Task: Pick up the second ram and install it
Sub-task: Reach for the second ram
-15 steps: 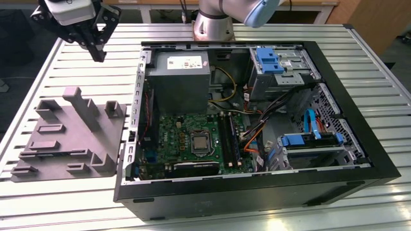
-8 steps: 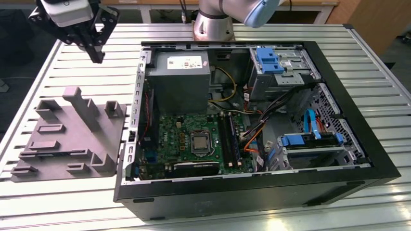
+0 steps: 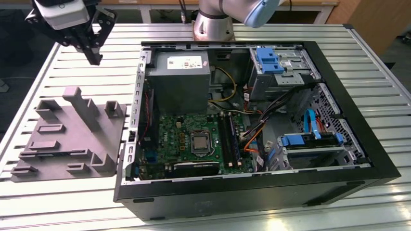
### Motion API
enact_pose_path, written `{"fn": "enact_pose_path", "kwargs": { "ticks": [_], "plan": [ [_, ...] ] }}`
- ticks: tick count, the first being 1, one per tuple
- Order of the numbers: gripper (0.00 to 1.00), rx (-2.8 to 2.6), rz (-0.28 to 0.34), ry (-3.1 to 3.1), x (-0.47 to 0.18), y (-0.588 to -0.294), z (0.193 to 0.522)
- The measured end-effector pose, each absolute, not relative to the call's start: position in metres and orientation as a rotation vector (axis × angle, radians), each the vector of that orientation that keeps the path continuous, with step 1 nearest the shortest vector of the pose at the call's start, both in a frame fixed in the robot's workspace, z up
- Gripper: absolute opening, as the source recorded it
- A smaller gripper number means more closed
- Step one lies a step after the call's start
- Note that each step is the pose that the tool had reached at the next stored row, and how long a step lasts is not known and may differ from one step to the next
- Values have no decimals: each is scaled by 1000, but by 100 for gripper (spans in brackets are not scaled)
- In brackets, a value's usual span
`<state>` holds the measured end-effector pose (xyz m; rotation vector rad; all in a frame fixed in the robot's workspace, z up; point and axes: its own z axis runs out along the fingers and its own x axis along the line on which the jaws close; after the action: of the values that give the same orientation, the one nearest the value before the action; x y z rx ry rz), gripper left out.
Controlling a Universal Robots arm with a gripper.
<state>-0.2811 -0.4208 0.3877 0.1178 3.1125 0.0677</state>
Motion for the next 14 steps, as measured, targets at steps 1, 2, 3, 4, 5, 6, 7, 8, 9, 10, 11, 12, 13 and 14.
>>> {"fn": "enact_pose_path", "kwargs": {
  "ticks": [1,2,3,4,5,6,7,8,9,10,11,12,13,14],
  "plan": [
    [11,118,68,3113,-282,-421,388],
    [11,118,68,3112,-283,-421,387],
    [11,118,68,3112,-283,-422,387],
    [11,118,68,3112,-284,-422,387],
    [11,118,68,3112,-285,-423,387],
    [11,118,68,3113,-285,-423,387],
    [11,118,68,3113,-286,-423,387],
    [11,118,68,3113,-287,-424,387],
    [11,118,68,3113,-288,-424,387],
    [11,118,68,3112,-288,-424,387],
    [11,118,68,3112,-289,-425,387],
    [11,118,68,3112,-289,-425,387],
    [11,118,68,3112,-290,-425,386],
    [11,118,68,3112,-291,-426,386]
  ]
}}
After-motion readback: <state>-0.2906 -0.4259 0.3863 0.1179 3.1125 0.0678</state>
